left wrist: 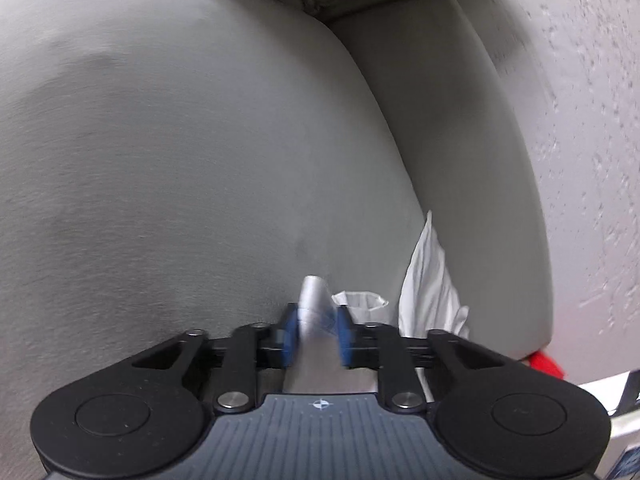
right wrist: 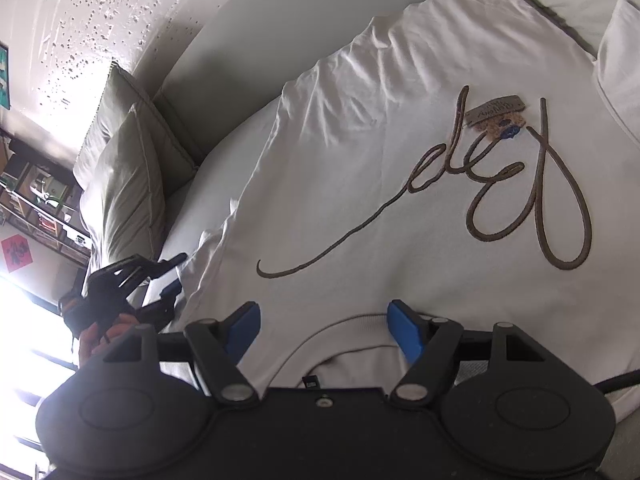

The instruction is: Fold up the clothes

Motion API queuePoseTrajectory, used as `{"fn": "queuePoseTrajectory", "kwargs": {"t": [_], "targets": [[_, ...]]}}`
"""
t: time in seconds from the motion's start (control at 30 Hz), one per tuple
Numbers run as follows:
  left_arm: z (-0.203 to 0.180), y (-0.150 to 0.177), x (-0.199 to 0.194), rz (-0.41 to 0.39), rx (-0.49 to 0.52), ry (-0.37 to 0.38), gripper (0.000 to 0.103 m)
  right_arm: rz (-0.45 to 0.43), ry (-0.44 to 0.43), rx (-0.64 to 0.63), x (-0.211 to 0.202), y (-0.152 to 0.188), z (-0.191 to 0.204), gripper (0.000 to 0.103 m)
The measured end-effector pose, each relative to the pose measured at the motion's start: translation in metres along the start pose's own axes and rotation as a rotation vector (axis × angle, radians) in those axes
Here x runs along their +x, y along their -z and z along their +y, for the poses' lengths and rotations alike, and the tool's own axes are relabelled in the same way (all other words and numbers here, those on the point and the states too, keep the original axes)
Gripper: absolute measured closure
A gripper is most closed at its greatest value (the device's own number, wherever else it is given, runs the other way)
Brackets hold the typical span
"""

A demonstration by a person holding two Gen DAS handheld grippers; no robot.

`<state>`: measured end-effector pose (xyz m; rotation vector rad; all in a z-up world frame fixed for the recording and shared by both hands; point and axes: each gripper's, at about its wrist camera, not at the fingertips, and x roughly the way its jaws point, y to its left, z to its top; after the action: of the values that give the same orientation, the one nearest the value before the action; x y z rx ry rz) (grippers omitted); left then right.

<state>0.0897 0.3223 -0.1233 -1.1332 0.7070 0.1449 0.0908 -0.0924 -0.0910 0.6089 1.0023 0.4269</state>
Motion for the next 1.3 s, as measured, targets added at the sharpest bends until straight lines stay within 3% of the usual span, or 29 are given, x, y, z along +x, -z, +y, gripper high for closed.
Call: {"fn": "queuePoseTrajectory", "kwargs": {"t": [0.03, 0.13, 0.27, 0.37, 0.63, 0.73, 0.8, 0.87, 0.93, 1.0, 1.17, 1.3], "targets": [[-0.003, 0.001, 0.003, 0.007, 0.017, -0.004, 0.099, 0.000, -0.001, 0.002, 0.000, 0.000, 0.000, 0.034], [-0.012, 0.010, -0.014, -0.106, 0.077, -0.068, 0.103, 0.000, -0.004, 0.005, 0.000, -0.001, -0.001, 0.034], [-0.025, 0.025, -0.038, -0.269, 0.110, -0.260, 0.103, 0.000, 0.000, 0.000, 0.001, 0.000, 0.000, 0.034], [-0.029, 0.029, -0.037, -0.292, 0.120, -0.360, 0.103, 0.003, 0.006, -0.011, 0.001, 0.000, 0.001, 0.034], [-0.056, 0.021, -0.031, -0.238, 0.270, -0.531, 0.099, 0.008, 0.018, -0.037, 0.000, 0.001, 0.006, 0.032], [-0.071, 0.033, -0.043, -0.269, 0.297, -0.498, 0.095, 0.016, 0.009, -0.047, -0.003, 0.002, 0.008, 0.029], [-0.077, 0.034, -0.064, -0.345, 0.322, -0.440, 0.079, 0.021, -0.005, -0.038, -0.004, 0.002, 0.004, 0.029], [-0.086, 0.030, -0.076, -0.381, 0.372, -0.360, 0.075, 0.021, -0.012, -0.021, -0.003, 0.001, 0.001, 0.029], [-0.101, 0.020, -0.071, -0.342, 0.446, -0.286, 0.070, 0.025, -0.010, -0.015, -0.002, 0.000, 0.001, 0.028], [-0.115, 0.008, -0.052, -0.273, 0.506, -0.263, 0.067, 0.030, -0.003, -0.029, 0.000, -0.001, 0.004, 0.026], [-0.129, -0.009, 0.016, -0.074, 0.610, -0.313, 0.066, 0.040, 0.000, -0.054, 0.001, -0.001, 0.006, 0.026], [-0.128, -0.013, 0.032, -0.021, 0.631, -0.333, 0.067, 0.050, -0.023, -0.023, 0.001, -0.003, 0.001, 0.026]]}}
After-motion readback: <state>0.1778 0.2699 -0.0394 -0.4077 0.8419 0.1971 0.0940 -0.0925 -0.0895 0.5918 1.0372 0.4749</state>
